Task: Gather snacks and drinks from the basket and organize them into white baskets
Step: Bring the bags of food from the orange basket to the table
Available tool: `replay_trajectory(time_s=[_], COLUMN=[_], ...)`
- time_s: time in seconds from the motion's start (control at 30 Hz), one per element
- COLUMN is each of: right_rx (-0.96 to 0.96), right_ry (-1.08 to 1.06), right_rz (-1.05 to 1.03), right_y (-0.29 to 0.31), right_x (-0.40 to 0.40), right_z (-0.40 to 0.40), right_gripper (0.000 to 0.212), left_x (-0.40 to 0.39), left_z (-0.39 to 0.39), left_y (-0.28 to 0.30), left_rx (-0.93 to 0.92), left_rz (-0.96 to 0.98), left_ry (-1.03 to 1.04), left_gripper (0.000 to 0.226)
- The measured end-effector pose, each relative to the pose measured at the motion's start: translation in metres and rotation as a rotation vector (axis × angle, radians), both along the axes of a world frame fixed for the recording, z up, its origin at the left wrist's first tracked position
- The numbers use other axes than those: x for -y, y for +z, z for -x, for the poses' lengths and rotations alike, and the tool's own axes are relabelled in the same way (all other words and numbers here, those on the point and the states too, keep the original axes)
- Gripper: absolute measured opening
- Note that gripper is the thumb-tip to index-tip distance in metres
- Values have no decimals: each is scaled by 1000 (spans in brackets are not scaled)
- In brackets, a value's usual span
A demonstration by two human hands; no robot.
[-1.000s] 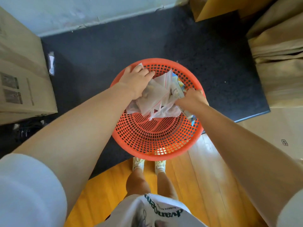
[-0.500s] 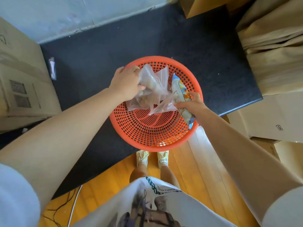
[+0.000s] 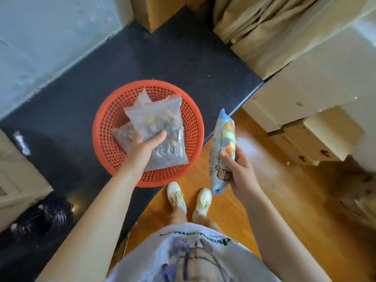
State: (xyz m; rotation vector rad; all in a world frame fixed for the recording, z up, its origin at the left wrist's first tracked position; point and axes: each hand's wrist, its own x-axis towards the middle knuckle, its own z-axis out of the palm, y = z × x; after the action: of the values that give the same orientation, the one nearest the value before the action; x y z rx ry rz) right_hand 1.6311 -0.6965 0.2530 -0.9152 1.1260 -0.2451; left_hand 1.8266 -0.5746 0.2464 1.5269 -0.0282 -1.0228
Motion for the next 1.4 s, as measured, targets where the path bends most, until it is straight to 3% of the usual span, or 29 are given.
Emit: replay_trajectory(time_s=[0.07,0.17,0.4,0.6,0.77,0.9,1.03,1.2,1.4], right_rx=[32,41,-67,-57,-36,-67,-82,-59,-72], right_ry=[-69,-153,-341,-610,-845,-1077,-1323,-1594,-1898], right_rz=[-128,-234,-230,-176,-93,-45,33,80,109], right_y=[10,20,36,38,40,49,62,69,64], right_x=[-8,-26,-99,-188,-280,-358,-427,-489,-544], right_z=[34,84,205,316,415,487,544,593,643], right_gripper=[43,31,52,50,54,61,57,66,45], left_x=[7,16,22,2,-55,-120,-173,-202,-224], left_z=[30,76,182,291,412,516,607,688,781], left_y=[1,3,11,33,46,51,67,87,81], left_rx=[-42,-74,-101,-26,-9,-103,-139,-140,-119], left_rz=[-28,-39,-88,-92,-50,-60,-72,-60,-98], left_ry=[-63,-249,-800,-1244,-1354,-1377,-1533,-1711,-1869], left_gripper=[25,22,13,24,24,11,9,37,15])
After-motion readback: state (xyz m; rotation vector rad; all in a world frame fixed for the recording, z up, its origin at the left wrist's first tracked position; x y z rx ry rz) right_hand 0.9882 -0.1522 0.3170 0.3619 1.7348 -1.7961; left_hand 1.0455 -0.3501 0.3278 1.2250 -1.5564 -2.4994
